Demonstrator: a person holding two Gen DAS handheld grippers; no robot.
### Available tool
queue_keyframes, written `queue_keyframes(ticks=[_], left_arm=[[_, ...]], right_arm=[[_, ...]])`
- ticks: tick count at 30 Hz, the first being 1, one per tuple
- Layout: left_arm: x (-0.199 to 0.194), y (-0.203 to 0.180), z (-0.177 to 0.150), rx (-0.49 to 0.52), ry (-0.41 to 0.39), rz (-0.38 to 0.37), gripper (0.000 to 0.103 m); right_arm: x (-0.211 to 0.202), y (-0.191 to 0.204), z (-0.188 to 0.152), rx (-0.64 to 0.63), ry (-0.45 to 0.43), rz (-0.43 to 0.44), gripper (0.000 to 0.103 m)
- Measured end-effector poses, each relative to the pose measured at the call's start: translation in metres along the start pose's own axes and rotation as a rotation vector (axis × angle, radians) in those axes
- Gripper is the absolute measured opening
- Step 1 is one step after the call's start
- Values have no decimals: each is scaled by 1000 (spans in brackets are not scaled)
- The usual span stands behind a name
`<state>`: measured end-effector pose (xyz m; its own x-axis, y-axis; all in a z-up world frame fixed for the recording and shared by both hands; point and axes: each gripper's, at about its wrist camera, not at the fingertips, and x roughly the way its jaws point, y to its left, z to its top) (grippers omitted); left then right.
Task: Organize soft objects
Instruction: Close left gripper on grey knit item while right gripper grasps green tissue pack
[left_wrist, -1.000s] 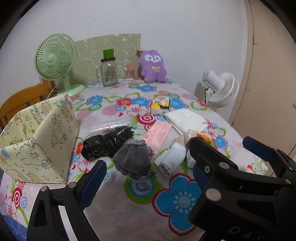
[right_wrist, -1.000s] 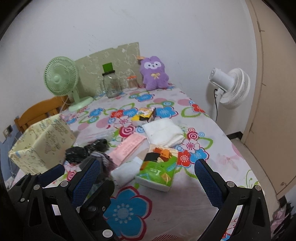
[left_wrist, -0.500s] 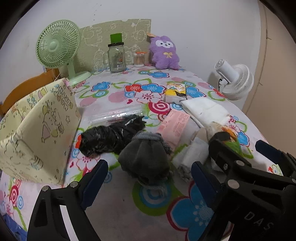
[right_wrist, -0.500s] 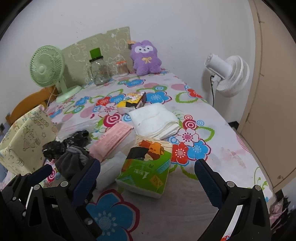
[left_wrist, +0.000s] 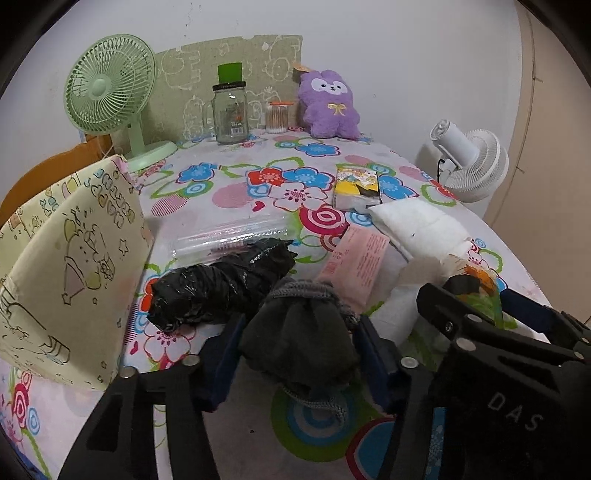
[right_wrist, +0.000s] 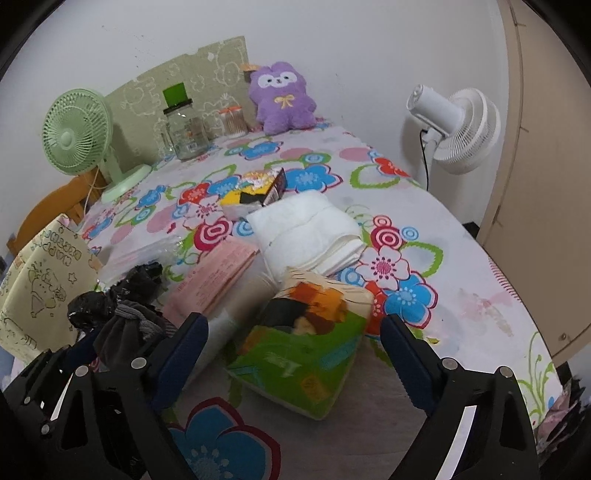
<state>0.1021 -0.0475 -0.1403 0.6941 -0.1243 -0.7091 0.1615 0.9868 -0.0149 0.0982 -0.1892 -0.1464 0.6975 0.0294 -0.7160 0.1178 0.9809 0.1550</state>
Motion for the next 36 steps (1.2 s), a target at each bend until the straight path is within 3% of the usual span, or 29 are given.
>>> queue_keyframes(ticks=[4, 10, 12, 17, 36], left_arm=[[0, -1, -2, -1, 0, 9, 56], [3, -7, -7, 26, 17, 33, 51], [2, -7, -8, 22, 20, 21, 49], [-4, -8, -8, 15, 15, 0, 45], [-55, -5, 7, -15, -69, -6, 42]], right_arm=[[6, -3, -1, 25, 30, 7, 85], [5, 5, -7, -37, 30, -63, 69], [4, 5, -7, -36, 33, -55, 59], [-1, 6, -6, -36, 37, -25, 52], [-56, 29, 9, -77, -51, 16, 49]])
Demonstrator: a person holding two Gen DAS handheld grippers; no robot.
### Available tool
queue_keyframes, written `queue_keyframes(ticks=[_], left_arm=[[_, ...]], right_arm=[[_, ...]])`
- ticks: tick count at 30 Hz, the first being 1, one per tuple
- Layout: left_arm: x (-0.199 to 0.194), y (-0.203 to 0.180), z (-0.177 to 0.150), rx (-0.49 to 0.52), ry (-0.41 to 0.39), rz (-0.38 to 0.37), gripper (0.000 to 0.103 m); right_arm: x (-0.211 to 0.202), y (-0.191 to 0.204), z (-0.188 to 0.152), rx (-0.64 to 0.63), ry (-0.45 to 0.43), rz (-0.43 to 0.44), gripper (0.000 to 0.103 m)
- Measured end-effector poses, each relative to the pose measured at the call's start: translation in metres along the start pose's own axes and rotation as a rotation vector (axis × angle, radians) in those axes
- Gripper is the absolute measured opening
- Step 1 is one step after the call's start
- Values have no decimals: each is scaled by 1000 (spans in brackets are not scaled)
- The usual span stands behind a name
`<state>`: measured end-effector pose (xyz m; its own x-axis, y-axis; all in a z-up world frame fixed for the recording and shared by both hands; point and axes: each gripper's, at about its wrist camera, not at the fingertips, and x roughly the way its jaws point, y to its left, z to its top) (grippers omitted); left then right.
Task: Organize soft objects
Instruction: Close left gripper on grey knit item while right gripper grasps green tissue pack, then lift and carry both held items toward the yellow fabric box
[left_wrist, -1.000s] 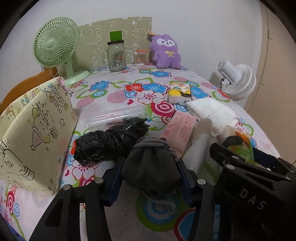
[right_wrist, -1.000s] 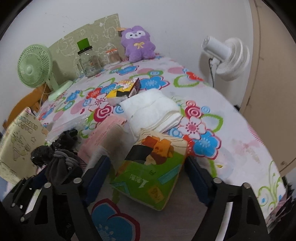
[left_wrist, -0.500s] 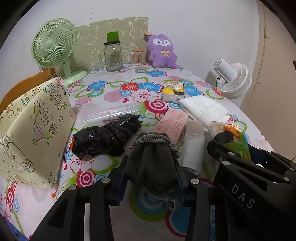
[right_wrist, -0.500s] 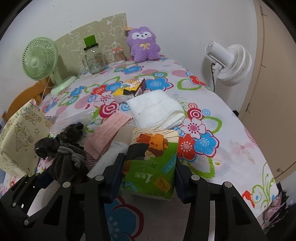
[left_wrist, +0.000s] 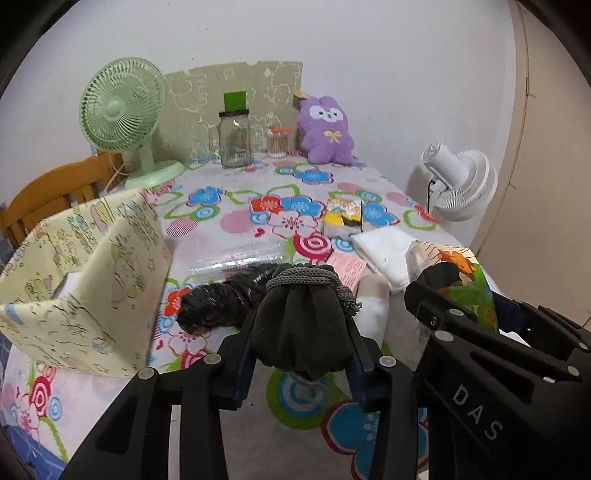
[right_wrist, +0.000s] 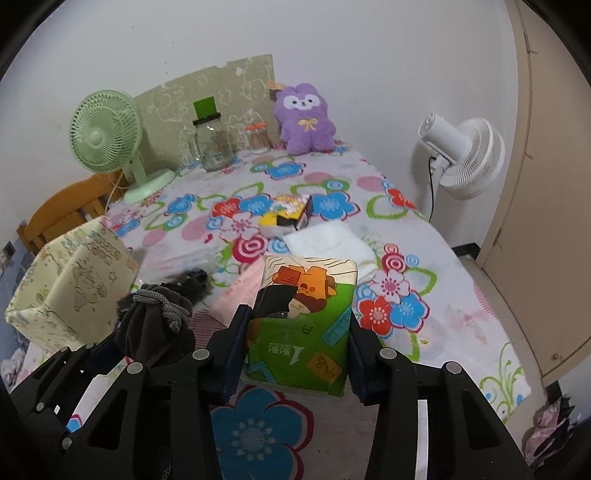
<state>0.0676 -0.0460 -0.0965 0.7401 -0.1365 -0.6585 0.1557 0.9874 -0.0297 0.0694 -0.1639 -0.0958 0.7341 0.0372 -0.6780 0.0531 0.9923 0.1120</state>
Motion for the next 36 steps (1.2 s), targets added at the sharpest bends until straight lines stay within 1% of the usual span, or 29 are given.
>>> queue_keyframes(ticks=[4, 10, 17, 22, 26, 29, 36], left_arm=[[-12, 2, 7, -4, 0, -7, 42], [-30, 1, 16, 2, -23, 4, 42], [-51, 0, 29, -3, -52, 26, 41], [-65, -3, 44, -8, -79, 46, 41], [-71, -9, 54, -12, -86, 57, 41], [-73, -13, 62, -9, -80, 47, 41], [-77, -19, 75, 0, -89, 74, 41]], right_arm=[[-14, 5, 6, -14, -19, 3, 49], [-31, 11, 15, -24, -44, 20, 49], [-49, 13, 28, -31, -71, 44, 49], [-63, 15, 45, -60, -92, 65, 49], [-69, 14, 57, -74, -99, 76, 49], [-73, 13, 65, -79, -95, 100, 50], [-77, 13, 80, -115, -99, 133, 50]])
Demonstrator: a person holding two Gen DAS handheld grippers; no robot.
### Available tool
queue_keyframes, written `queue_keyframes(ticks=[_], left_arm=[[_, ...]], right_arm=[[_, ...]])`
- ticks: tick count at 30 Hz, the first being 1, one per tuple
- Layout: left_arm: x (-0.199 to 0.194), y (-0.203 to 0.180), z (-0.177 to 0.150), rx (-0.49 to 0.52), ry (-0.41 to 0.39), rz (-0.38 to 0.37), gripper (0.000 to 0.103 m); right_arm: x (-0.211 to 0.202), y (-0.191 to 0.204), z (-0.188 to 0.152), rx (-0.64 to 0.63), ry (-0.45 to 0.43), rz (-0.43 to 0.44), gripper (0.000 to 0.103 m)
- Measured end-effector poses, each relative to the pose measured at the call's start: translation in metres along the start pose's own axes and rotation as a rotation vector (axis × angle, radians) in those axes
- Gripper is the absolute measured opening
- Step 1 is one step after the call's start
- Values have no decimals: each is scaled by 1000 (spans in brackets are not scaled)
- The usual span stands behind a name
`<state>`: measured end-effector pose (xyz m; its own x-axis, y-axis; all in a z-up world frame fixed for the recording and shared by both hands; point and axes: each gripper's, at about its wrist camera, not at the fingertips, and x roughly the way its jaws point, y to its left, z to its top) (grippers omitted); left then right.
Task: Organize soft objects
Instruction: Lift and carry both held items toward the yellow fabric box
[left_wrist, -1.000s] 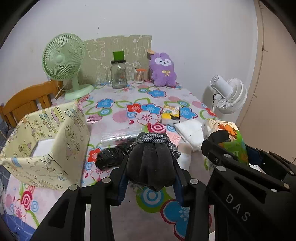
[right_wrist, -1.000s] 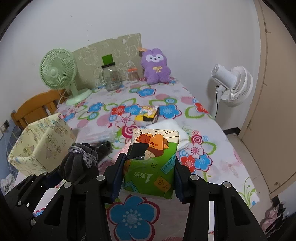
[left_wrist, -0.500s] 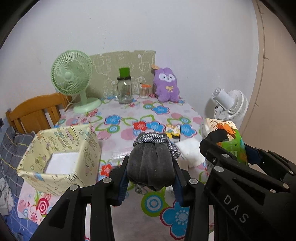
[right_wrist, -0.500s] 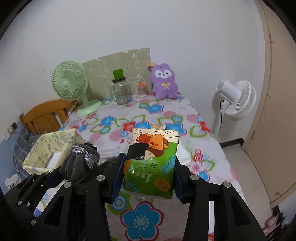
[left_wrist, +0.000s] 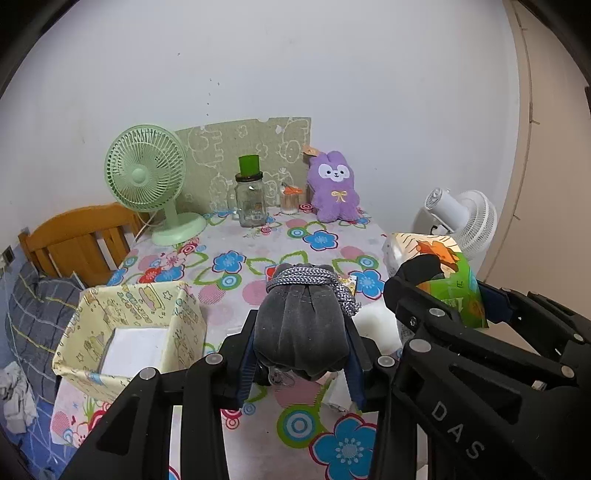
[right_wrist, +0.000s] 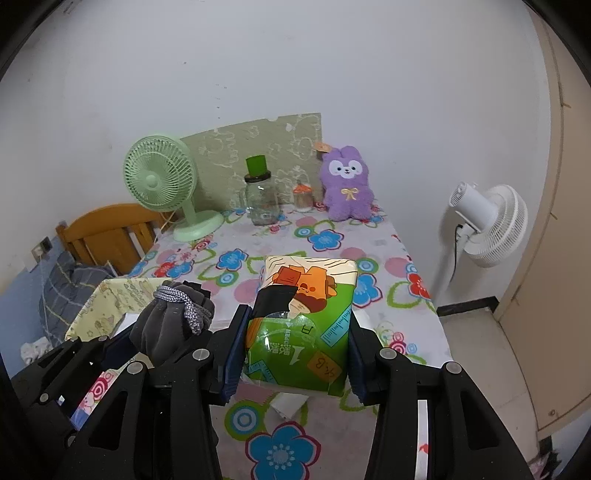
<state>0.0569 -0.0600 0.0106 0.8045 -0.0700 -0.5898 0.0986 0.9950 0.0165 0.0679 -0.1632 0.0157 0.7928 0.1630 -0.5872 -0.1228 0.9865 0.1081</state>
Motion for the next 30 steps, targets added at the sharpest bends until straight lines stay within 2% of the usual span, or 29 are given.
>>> queue_keyframes(ticks=[14, 30], left_arm=[[7, 24, 12, 38, 6, 0, 41], [24, 95, 19, 56, 21, -15, 41]], right_arm=[[13, 21, 10, 10, 5, 3, 50], [43, 94, 19, 20, 18, 0, 50]])
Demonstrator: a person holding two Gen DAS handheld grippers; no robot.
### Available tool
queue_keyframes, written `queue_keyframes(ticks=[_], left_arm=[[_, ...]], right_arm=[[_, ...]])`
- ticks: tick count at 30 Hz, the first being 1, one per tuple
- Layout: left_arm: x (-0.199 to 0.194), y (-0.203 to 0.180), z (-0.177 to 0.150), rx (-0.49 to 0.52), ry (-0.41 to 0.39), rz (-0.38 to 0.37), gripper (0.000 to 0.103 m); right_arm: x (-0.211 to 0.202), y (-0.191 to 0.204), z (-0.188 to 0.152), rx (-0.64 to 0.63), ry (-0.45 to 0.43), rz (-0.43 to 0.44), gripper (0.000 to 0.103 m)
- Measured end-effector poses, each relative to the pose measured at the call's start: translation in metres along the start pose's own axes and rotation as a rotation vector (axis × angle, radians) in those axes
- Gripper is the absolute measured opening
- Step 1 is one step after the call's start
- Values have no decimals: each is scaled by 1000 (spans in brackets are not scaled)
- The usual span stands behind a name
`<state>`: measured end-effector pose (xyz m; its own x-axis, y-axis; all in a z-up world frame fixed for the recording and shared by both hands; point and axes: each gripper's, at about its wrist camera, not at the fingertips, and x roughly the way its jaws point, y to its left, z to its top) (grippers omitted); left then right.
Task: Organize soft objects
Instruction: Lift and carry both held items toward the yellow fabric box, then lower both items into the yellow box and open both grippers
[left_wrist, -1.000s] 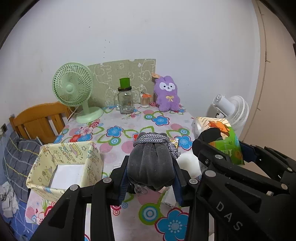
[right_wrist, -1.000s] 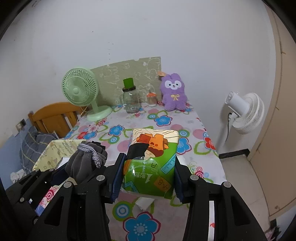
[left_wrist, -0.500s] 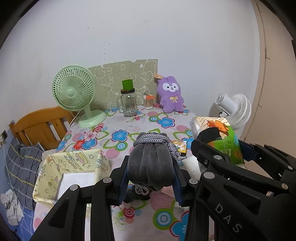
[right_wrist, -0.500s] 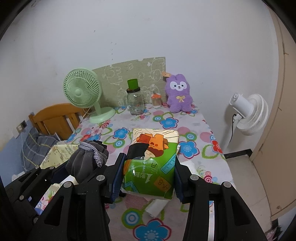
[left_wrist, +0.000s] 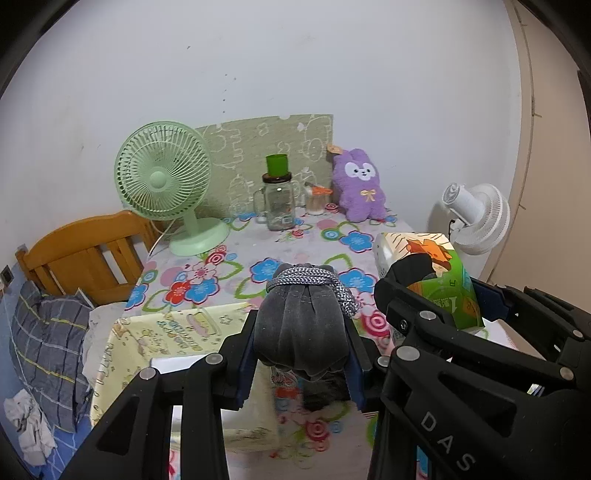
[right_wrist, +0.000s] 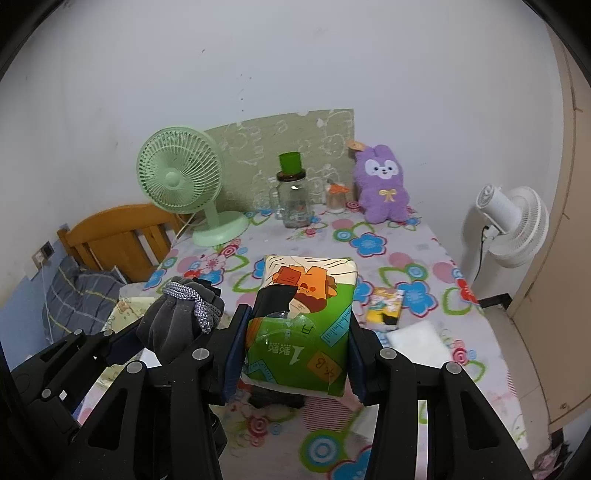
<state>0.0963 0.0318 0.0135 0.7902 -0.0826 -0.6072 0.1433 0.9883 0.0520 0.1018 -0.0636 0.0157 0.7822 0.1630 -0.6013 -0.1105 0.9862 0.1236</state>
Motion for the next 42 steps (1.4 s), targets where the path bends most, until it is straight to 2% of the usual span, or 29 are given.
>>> queue_keyframes(ticks=[8, 19, 42], left_arm=[[12, 33, -2, -28, 18, 8, 41], [32, 77, -9, -95, 57, 47, 41], [81, 144, -46, -170, 225, 155, 43]], right_arm=[[21, 31, 4, -21, 22, 7, 50], [59, 72, 8, -94, 73, 79, 50], [137, 132, -13, -170, 252, 225, 50]])
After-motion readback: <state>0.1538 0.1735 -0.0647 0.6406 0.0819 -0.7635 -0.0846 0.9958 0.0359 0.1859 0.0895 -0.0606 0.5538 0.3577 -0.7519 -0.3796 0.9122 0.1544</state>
